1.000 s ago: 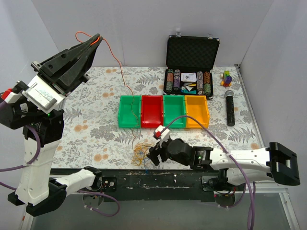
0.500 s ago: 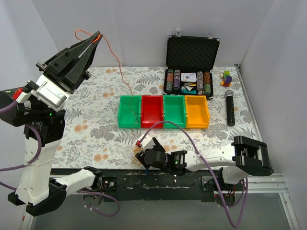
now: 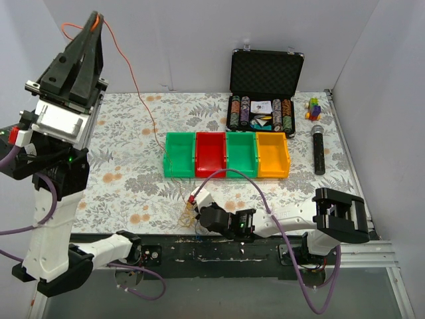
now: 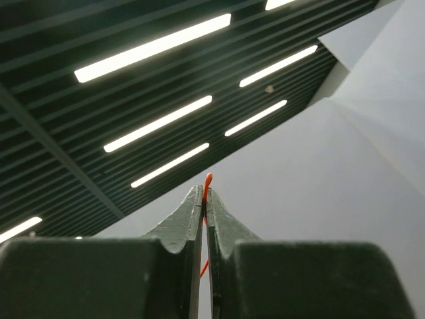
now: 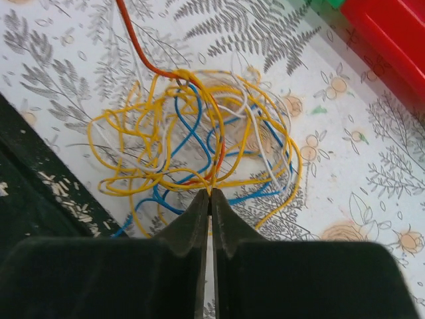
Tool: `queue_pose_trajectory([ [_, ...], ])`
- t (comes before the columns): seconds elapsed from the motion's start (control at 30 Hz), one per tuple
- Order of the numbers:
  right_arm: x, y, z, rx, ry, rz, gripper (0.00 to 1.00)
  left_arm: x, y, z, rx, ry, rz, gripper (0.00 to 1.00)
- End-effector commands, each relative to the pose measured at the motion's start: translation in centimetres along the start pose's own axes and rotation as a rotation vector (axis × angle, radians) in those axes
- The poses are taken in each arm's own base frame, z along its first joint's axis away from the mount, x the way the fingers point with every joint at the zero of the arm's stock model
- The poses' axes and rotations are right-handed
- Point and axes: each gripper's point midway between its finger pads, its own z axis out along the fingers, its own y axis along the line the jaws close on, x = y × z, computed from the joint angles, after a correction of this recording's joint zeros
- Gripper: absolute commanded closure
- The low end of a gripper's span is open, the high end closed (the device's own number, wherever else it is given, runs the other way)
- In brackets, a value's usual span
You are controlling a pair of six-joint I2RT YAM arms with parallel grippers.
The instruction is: Untangle the cables
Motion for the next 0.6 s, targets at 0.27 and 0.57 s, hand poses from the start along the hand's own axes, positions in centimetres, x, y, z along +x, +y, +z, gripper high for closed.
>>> queue_pose_trajectory([
  [0.27, 5.1, -3.8, -0.9, 0.104, 0.106, 0.121, 0.99, -4.6, 7.1, 1.6, -0.244, -0.124, 0.415, 1.0],
  [0.57, 9.4, -9.6, -4.7, 0.271, 0.169, 0.219, 0.99, -7.4, 10.7, 2.9, -0.382, -0.175, 0.663, 1.0],
])
